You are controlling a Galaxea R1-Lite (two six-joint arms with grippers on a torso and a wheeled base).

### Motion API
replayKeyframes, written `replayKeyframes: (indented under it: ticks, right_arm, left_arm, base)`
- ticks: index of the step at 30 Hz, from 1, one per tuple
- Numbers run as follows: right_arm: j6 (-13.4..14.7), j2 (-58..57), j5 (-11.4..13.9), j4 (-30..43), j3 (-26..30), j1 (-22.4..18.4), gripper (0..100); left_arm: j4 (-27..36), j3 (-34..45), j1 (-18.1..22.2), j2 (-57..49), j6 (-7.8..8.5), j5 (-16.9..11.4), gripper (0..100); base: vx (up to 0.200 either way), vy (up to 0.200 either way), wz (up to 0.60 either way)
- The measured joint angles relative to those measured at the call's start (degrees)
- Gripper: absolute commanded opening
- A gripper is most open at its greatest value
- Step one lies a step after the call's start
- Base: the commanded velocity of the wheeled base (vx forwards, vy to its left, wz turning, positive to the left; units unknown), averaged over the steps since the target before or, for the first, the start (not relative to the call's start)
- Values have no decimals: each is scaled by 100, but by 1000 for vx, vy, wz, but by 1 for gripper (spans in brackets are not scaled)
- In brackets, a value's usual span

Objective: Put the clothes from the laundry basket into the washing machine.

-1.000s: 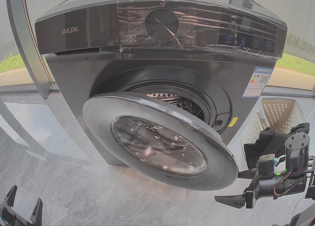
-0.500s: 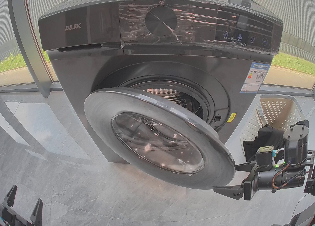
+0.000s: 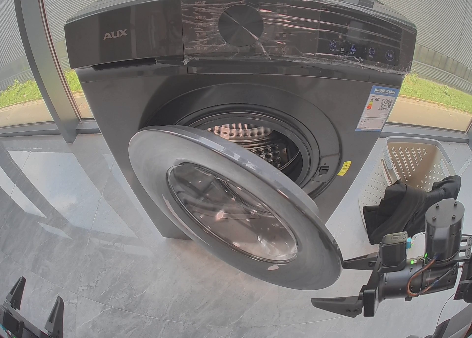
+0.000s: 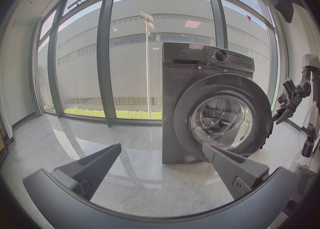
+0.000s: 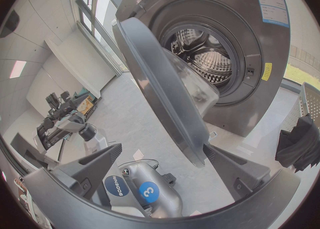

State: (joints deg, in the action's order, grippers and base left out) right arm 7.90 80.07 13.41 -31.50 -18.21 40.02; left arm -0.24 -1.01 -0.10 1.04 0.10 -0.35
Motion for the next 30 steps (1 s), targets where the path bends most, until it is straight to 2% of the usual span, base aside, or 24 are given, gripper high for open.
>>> replayKeyframes:
  ticks: [6,9,13,20,24,30]
  right_arm:
    - [351,-546,110,-29,116,-37,100]
    - [389,-736,108,-24,118,-205,100]
    - [247,-756,99,-22,112,-441,100]
    - [26,-162,87,-339,-11,-494,100]
    - [1,236,51,-800,-33,-367,100]
    - [55,532,16,-898,66,96,100]
  left_arm:
    - [0,0,0,0,0,-2,100]
    - [2,0,0,0,0,-5,100]
    - [0,0,0,0,-2,-5,100]
    - [0,0,0,0,0,-9,100]
    - [0,0,0,0,0,-7,100]
    - [0,0,0,0,0,-7,100]
  base:
    - [0,0,0]
    - [0,0,0]
    - [0,0,0]
    - [0,0,0]
    - [0,0,0]
    - [0,0,0]
